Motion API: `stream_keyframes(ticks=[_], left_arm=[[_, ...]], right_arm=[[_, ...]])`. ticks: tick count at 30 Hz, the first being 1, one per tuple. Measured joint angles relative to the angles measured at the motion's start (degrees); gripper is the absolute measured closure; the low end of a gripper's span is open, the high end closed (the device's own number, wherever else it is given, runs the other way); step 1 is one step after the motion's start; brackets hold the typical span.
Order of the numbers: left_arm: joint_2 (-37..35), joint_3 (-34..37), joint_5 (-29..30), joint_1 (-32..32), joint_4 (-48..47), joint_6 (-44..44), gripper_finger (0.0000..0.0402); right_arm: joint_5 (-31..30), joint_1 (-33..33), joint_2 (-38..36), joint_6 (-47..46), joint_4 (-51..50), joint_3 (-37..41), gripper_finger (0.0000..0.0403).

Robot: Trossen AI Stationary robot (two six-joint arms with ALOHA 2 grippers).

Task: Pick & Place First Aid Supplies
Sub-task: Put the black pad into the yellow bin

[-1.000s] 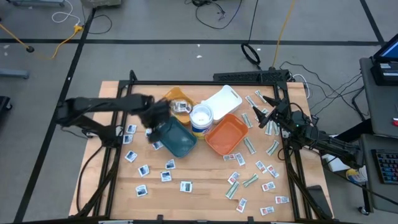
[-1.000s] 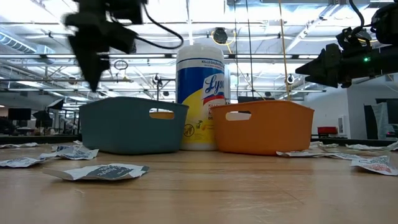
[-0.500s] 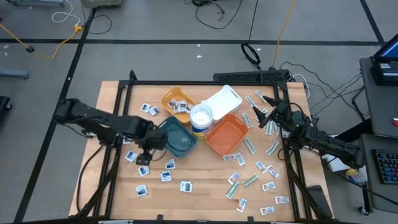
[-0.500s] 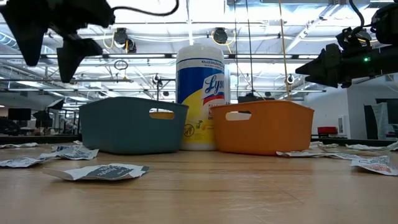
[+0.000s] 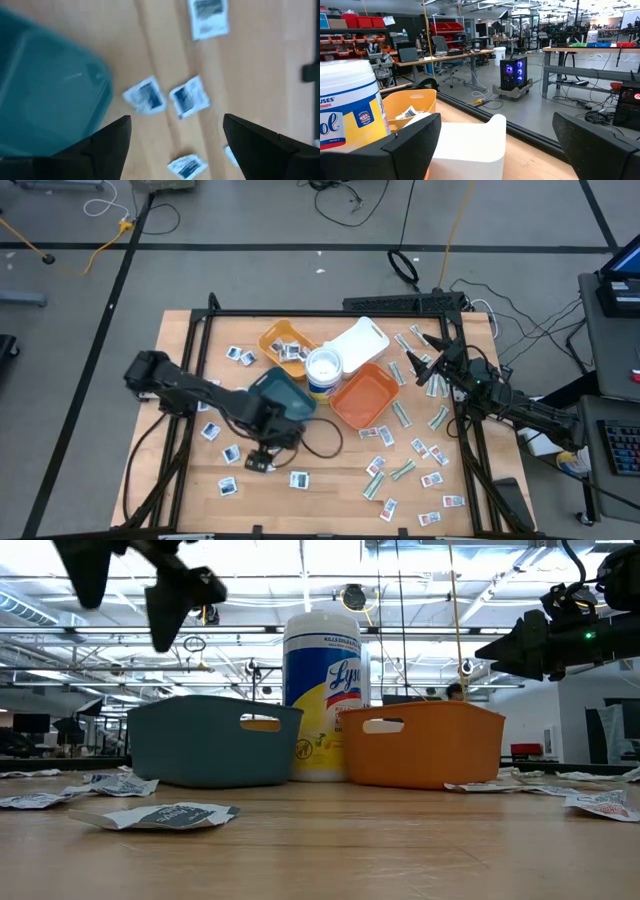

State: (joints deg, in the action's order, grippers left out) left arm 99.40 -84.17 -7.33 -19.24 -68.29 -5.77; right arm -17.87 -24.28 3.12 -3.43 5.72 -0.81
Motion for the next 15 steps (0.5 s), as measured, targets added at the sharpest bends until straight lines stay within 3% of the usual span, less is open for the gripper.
stream_keyframes(ticks=[9, 15], left_arm=[[8.6, -13.4, -0.1, -3.2, -0.1, -2.1, 0.0077], [13.5, -15.6, 1.1, -5.8, 3.4, -2.3, 0.0078]], right_arm=[[0.0, 0.0, 0.0, 0.0, 0.0, 0.0, 0.0026], [0.0, 0.0, 0.0, 0.0, 0.0, 0.0, 0.0026]])
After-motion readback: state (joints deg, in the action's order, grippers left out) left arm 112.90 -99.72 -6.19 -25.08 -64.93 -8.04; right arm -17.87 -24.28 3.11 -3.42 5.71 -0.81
